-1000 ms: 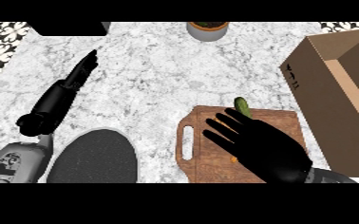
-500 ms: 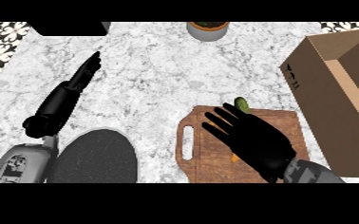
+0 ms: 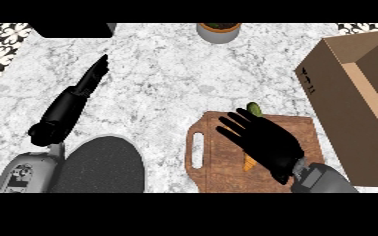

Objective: Pick the croissant from the cutting board and place it in the cardboard box

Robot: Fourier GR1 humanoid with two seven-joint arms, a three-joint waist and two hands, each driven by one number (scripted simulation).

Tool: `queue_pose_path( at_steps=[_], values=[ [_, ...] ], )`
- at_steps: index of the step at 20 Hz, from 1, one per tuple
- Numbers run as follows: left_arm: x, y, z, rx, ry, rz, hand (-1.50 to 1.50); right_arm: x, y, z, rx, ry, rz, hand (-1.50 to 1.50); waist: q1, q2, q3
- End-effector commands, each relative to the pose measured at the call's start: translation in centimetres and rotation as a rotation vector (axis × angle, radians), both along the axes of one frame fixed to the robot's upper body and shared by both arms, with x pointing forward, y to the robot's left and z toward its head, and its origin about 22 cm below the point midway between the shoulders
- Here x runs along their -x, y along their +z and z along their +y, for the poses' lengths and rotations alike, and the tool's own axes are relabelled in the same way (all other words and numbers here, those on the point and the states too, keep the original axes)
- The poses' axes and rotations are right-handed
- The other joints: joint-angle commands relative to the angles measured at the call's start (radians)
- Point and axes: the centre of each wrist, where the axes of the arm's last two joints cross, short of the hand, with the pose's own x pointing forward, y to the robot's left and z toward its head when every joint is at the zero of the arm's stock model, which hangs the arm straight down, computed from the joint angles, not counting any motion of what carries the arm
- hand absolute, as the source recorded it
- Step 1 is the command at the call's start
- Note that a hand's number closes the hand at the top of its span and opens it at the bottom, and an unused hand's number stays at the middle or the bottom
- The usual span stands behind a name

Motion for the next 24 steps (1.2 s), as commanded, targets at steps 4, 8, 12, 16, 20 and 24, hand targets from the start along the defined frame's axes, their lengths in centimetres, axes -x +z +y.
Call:
queue_pose_path(
  at_steps=[4, 8, 12, 16, 20, 24],
  values=[
    [-1.0, 0.8, -0.3, -0.008, -0.004, -0.012, 0.0, 0.5, -0.8, 0.6, 0.019, 0.001, 0.019, -1.5, -0.003, 0.0, 0.0],
    [-0.8, 0.2, 1.5, -0.015, -0.007, -0.004, 0.0, -1.1, -2.7, 1.8, 0.059, -0.037, -0.018, -1.5, 0.0, 0.0, 0.0],
    [-0.2, 0.2, 0.6, 0.0, 0.006, 0.002, 0.0, -2.3, -4.4, 0.0, 0.031, -0.053, -0.025, -1.5, 0.0, 0.0, 0.0],
    [-1.2, 0.7, 1.4, 0.001, 0.001, 0.0, 0.0, -4.4, -3.3, 0.0, 0.034, -0.061, 0.02, -1.5, 0.0, 0.001, 0.0],
    [0.3, -0.8, 0.6, 0.0, -0.003, -0.005, 0.0, -3.1, -6.9, 0.5, 0.039, 0.064, 0.018, 1.5, 0.004, 0.0, 0.0],
    [-1.5, -0.5, 1.4, 0.012, 0.005, 0.004, 0.0, -3.3, -7.4, 0.0, -0.027, 0.131, -0.063, 1.5, 0.0, 0.001, 0.0]
  ],
)
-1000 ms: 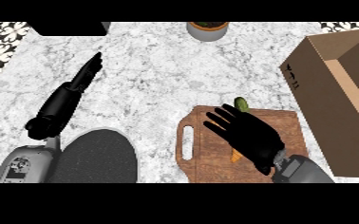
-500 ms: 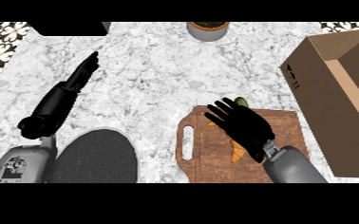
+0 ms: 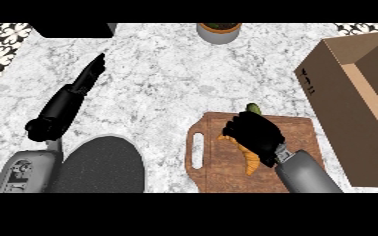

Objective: Pick the croissant from the cutting board and place it in the cardboard box

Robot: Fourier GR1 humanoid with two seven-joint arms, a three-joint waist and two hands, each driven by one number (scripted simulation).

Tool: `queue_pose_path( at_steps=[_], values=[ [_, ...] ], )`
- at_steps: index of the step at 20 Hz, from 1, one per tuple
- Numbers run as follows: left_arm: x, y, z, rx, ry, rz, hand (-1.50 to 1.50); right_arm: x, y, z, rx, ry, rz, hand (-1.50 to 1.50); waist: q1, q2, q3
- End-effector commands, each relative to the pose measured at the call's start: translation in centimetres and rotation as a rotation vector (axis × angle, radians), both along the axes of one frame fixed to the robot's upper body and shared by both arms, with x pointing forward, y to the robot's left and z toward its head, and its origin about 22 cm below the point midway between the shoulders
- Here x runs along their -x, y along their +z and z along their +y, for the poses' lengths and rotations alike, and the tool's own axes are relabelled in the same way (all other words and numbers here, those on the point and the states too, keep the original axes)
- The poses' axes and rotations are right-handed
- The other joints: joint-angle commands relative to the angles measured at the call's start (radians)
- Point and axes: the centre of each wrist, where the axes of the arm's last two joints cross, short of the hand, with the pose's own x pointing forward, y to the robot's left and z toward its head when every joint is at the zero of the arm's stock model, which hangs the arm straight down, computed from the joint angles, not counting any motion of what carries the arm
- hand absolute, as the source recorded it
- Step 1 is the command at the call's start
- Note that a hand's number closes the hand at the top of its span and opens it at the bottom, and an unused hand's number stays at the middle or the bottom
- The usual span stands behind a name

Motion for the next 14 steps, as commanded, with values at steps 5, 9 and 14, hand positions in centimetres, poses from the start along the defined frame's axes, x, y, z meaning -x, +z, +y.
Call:
queue_pose_path(
  at_steps=[5, 9, 14],
  values=[
    [0.5, 0.0, -1.1, -0.01, -0.004, -0.018, 0.0, -2.5, 1.4, 0.5, -0.135, -0.091, -0.077, 1.5, 0.003, 0.005, 0.004],
    [0.3, 0.8, -0.2, -0.003, 0.005, -0.024, 0.0, -4.6, 0.4, -2.1, -0.264, -0.679, 0.008, 1.5, 0.006, 0.02, 0.006],
    [-0.4, 1.5, -2.2, -0.008, -0.033, -0.028, 0.0, -8.6, 3.3, -1.2, -0.392, -0.956, -0.096, 1.5, 0.025, 0.018, 0.006]
  ],
)
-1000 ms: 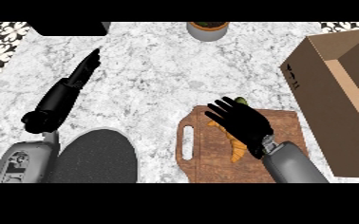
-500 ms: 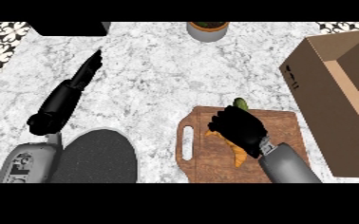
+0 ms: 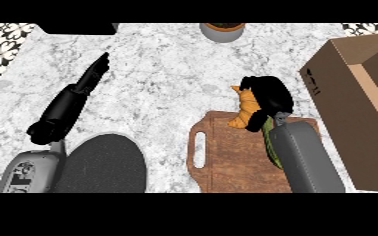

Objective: Pick the croissant from the cutting board and place it in the cardboard box

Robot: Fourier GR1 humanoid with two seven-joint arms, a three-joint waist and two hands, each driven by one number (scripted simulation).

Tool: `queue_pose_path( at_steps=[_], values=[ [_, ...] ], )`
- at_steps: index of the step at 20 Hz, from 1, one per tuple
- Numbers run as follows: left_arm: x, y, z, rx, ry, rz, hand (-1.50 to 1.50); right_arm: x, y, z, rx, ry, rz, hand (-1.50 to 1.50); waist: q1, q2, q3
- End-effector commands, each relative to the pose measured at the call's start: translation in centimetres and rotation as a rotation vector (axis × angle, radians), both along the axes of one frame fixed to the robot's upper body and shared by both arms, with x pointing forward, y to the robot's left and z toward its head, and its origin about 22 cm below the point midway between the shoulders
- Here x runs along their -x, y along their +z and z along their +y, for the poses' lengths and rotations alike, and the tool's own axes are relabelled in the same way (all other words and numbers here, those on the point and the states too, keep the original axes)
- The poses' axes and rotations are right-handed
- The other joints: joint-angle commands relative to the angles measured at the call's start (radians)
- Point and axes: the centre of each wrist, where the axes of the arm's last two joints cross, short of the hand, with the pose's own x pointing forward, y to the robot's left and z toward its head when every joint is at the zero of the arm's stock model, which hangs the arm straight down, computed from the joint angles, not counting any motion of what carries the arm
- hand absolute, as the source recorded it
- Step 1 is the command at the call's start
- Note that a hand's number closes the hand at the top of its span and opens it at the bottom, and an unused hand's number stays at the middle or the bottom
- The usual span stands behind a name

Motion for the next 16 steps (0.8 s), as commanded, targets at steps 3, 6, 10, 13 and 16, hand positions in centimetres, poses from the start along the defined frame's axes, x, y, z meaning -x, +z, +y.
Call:
queue_pose_path(
  at_steps=[3, 6, 10, 13, 16],
  values=[
    [-0.2, 0.5, 0.4, 0.008, -0.022, -0.009, 0.0, -5.0, 4.5, 2.1, -0.052, -0.249, -0.175, 1.5, 0.012, -0.003, 0.001],
    [0.5, 0.8, -0.3, -0.004, -0.013, 0.006, 0.0, -6.7, 6.1, 1.4, 0.036, -0.227, -0.288, 1.5, 0.011, -0.006, 0.001],
    [0.7, 0.7, -1.6, 0.0, -0.003, 0.016, 0.0, -6.8, 8.2, 4.2, 0.029, -0.238, -0.381, 1.5, -0.008, -0.012, 0.0],
    [0.6, -0.9, 1.5, 0.0, 0.026, 0.026, 0.0, -7.0, 14.2, 2.8, -0.029, -0.373, -0.481, 1.5, -0.023, -0.017, -0.001],
    [0.7, -0.6, 0.4, 0.0, 0.015, 0.023, 0.0, -7.1, 14.6, 0.4, -0.103, -0.563, -0.563, 1.5, -0.023, -0.015, 0.0]
  ],
)
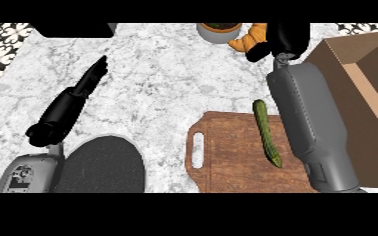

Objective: Pick the croissant from the cutting board and place it in the cardboard box

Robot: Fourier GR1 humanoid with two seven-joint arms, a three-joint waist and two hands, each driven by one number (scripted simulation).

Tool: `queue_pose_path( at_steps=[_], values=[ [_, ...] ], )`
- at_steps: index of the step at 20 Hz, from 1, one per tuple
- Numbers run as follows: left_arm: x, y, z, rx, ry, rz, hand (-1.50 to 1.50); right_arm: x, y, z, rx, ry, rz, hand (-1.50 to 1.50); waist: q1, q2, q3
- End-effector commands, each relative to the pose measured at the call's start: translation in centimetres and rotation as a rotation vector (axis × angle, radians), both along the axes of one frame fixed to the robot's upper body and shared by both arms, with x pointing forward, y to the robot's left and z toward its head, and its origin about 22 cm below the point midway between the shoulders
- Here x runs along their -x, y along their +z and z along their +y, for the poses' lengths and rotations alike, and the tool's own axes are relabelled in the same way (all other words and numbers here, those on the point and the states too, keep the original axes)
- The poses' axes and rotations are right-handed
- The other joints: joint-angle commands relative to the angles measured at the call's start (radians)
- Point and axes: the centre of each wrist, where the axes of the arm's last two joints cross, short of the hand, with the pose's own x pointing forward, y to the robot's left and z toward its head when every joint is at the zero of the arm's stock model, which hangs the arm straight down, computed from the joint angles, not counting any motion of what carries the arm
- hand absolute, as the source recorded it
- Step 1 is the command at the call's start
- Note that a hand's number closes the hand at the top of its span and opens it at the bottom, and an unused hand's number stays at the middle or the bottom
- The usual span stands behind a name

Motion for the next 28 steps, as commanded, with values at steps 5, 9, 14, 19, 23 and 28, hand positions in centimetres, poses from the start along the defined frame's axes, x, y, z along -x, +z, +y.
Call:
queue_pose_path(
  at_steps=[5, 9, 14, 19, 23, 28],
  values=[
    [0.2, -0.1, -0.4, -0.004, 0.007, -0.006, 0.0, 0.0, 4.1, -6.7, -0.148, -0.332, -0.203, 1.5, -0.007, 0.001, 0.001],
    [-1.4, 0.0, 1.3, 0.007, 0.004, 0.003, 0.0, 0.0, 6.2, -10.3, -0.189, -0.427, -0.237, 1.5, -0.008, 0.005, 0.0],
    [-1.1, -0.3, 0.3, -0.011, -0.006, -0.015, 0.0, 1.2, 6.2, -16.2, -0.135, -0.493, -0.219, 1.5, -0.005, 0.003, 0.0],
    [-0.6, -0.3, 1.2, -0.017, 0.006, 0.009, 0.0, 2.3, 4.9, -21.4, -0.12, -0.52, 0.007, 1.5, -0.006, 0.003, 0.0],
    [0.5, 0.1, 0.0, -0.009, 0.014, -0.021, 0.0, 2.8, 4.3, -24.2, -0.227, -0.515, 0.24, 1.5, -0.004, -0.002, 0.0],
    [1.1, -0.7, -0.4, -0.011, 0.003, -0.005, 0.0, 5.5, 1.7, -28.6, -0.248, -0.486, 0.371, 1.5, -0.004, 0.0, 0.001]
  ],
)
